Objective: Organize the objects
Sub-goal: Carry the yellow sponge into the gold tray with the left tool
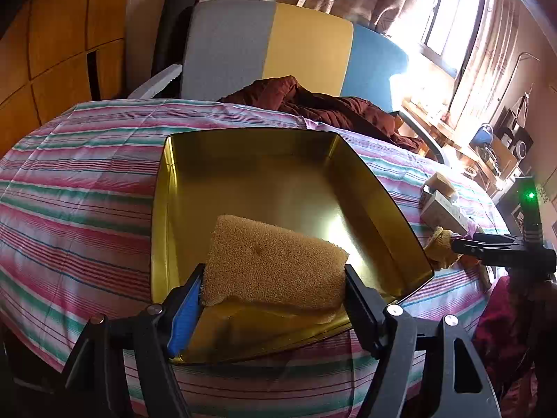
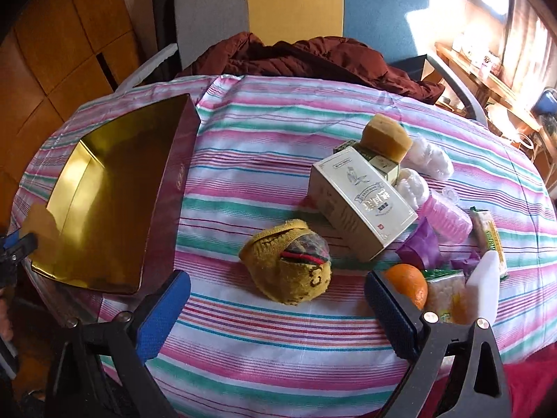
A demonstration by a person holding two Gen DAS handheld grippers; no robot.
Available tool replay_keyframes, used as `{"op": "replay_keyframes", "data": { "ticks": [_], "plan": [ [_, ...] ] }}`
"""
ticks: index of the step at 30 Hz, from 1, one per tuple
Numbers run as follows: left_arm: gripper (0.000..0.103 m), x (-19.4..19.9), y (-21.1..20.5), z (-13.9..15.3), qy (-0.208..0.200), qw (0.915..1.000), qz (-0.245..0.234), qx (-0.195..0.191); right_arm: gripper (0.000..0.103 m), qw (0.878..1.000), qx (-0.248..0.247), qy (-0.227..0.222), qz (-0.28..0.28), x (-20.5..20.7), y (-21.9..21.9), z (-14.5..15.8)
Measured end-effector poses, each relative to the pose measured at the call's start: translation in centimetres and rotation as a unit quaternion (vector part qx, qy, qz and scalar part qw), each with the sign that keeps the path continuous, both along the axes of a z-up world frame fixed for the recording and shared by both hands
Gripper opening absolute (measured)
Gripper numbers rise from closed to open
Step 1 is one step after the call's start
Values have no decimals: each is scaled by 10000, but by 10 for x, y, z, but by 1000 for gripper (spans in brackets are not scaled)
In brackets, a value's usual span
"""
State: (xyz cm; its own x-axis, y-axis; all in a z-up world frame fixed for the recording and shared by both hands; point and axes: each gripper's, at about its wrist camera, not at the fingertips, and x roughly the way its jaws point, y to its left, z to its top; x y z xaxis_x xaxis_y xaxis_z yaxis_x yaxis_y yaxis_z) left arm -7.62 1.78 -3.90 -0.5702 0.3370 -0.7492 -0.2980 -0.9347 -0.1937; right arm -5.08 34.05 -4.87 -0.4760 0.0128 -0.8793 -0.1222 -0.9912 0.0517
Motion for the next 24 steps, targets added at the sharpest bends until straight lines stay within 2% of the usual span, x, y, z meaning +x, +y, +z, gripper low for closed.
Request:
{"op": "replay_keyframes", "data": {
  "ticks": [4, 8, 12, 14, 17, 19, 24],
  "plan": [
    [75, 3, -10, 4, 51, 9998, 160, -48, 88, 9997, 90, -141, -165, -18, 5, -22],
    [75, 2, -18, 7, 58, 9992, 356, -155, 85, 9998, 34, -205, -18, -26, 5, -42],
    [75, 0, -20, 4, -39, 9985, 488, -241, 73, 9991, -86, -409, -42, -31, 8, -59],
    [75, 0, -18, 2, -80, 9984, 490, -282, 72, 9993, 25, -371, 22, -32, 5, -58],
    [75, -2, -14, -4, -144, 9977, 490, -441, 64, 9993, 159, -341, 61, -31, 2, -57],
    [75, -3, -12, -9, -213, 9972, 506, -506, 59, 9994, 148, -321, 52, -30, 4, -56],
    [76, -1, -13, -17, -254, 9959, 510, -709, 55, 9998, 27, -188, -11, -29, 9, -50]
  ]
}}
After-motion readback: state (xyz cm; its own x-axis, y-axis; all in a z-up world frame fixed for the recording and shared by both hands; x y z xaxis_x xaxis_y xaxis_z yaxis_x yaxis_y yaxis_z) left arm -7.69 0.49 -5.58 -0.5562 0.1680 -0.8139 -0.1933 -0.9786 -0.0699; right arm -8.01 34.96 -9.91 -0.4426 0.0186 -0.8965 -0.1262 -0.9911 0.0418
